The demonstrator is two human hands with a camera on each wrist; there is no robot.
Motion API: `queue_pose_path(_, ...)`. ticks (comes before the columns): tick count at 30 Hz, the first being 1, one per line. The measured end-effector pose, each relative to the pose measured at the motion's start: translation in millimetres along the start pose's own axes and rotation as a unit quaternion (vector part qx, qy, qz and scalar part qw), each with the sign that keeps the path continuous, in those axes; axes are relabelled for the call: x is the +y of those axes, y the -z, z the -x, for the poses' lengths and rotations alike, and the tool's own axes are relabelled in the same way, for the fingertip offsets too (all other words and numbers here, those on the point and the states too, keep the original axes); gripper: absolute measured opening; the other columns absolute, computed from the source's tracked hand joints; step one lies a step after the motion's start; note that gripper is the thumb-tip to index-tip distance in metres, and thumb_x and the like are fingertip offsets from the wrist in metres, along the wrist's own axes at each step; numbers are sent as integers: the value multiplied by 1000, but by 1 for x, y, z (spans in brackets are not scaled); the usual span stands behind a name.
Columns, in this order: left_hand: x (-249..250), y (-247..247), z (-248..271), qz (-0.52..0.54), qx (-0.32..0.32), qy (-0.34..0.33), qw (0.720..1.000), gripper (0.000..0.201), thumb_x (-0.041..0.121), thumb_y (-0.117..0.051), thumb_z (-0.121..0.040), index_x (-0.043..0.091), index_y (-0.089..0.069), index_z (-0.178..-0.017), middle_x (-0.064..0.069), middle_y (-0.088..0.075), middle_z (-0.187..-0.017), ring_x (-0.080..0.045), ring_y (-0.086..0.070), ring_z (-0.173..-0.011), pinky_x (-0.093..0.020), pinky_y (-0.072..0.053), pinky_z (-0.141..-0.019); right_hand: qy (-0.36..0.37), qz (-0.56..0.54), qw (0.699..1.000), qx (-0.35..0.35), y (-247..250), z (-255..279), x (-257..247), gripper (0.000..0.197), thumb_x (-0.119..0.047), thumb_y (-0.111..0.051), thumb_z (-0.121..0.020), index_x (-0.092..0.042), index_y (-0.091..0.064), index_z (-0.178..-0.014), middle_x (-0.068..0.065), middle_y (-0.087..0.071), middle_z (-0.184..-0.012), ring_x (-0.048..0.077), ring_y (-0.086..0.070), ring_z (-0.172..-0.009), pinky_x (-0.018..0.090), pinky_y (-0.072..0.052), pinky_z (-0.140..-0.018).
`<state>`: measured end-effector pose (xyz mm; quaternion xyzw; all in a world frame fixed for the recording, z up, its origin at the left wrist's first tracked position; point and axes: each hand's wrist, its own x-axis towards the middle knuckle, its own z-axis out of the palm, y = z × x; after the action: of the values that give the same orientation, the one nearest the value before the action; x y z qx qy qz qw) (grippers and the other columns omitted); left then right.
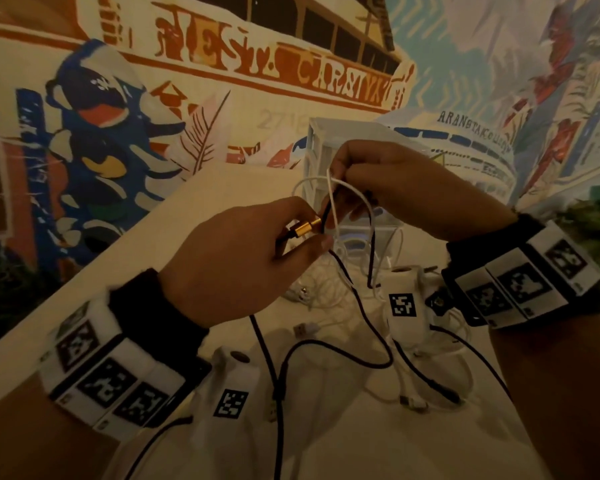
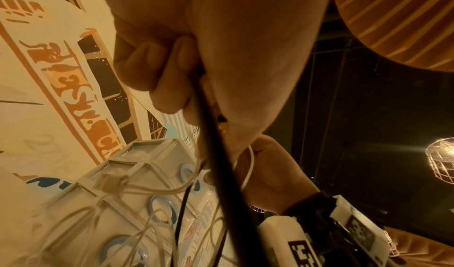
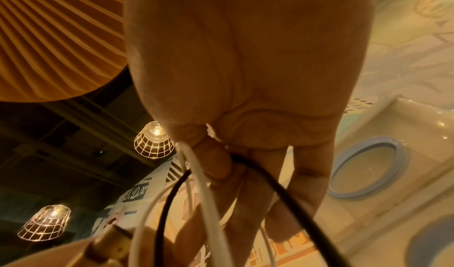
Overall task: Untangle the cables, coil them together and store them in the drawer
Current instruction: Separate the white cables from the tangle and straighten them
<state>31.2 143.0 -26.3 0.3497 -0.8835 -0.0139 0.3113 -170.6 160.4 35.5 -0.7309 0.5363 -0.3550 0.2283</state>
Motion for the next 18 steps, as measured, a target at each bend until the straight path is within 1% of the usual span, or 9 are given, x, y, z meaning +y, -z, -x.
queue_pose_path(1, 0, 0, 0, 0, 7, 1, 1000, 30, 66, -39, -92, 42, -54, -103, 6, -50, -58, -6, -53, -62, -17, -29, -48, 4, -11, 1000, -6, 0, 0, 0, 17, -5, -43, -100, -11, -58, -94, 15, -76, -91, 29, -75, -87, 45, -57, -85)
queue_pose_path(3, -2, -1, 0, -9, 7, -9, 1000, 30, 63, -39, -94, 39, -57, -99, 8, -48, -58, -7, -51, -60, -17, -28, -49, 11, -29, 999, -20, 0, 0, 1, 16, -2, -42, -99, -9, -57, -94, 12, -75, -89, 27, -75, -87, 47, -57, -88)
queue_pose_path(5, -2, -2, 1, -22, 1, -25, 999, 28, 57, -41, -97, 35, -58, -93, 8, -46, -58, -8, -49, -60, -18, -28, -50, 14, -33, 999, -34, 0, 0, 3, 16, 0, -42, -98, -8, -56, -94, 10, -75, -88, 23, -75, -86, 43, -58, -87)
queue_pose_path(7, -3, -2, 1, -24, 3, -26, 999, 27, 53, -42, -98, 32, -55, -88, 6, -46, -58, -10, -49, -59, -20, -32, -50, 10, -14, 999, -36, 2, -1, 6, 15, -1, -43, -98, -8, -56, -95, 9, -76, -87, 22, -75, -85, 38, -58, -84)
queue_pose_path(10, -3, -2, 1, -7, 4, -1, 1000, 23, 49, -41, -100, 32, -52, -89, 4, -50, -60, -12, -51, -62, -23, -38, -54, 6, 75, 997, -6, 5, -1, 12, 13, -5, -48, -97, -10, -60, -96, 4, -75, -87, 20, -71, -83, 37, -55, -77)
queue_pose_path(12, -4, -2, 1, 8, 8, 7, 1000, 18, 46, -43, -100, 33, -51, -91, 6, -49, -58, -8, -51, -65, -20, -35, -52, 4, 132, 991, 35, 11, -1, 14, 13, -9, -52, -95, -17, -61, -99, -3, -70, -94, 16, -66, -82, 36, -52, -74)
queue_pose_path(14, -3, -2, 1, 9, 8, 5, 1000, 18, 46, -42, -101, 33, -49, -90, 12, -52, -62, -6, -50, -64, -20, -29, -47, 31, 126, 990, 59, 16, 1, 8, 18, -13, -52, -95, -25, -60, -105, -11, -64, -101, 16, -63, -87, 36, -51, -73)
queue_pose_path(16, -1, -2, 2, 11, 8, 4, 1000, 20, 46, -40, -100, 32, -48, -89, 8, -50, -58, -7, -51, -63, -19, -22, -46, 93, 84, 991, 37, 16, 5, -3, 23, -18, -50, -92, -30, -59, -109, -17, -64, -109, 16, -63, -103, 37, -52, -83)
queue_pose_path(18, 0, -1, 2, 13, 7, 4, 1000, 21, 46, -38, -98, 30, -47, -89, 4, -46, -54, -10, -52, -64, -20, -24, -47, 143, 88, 986, -23, 9, 9, -11, 24, -16, -50, -96, -28, -61, -114, -19, -64, -117, 7, -61, -115, 33, -51, -94)
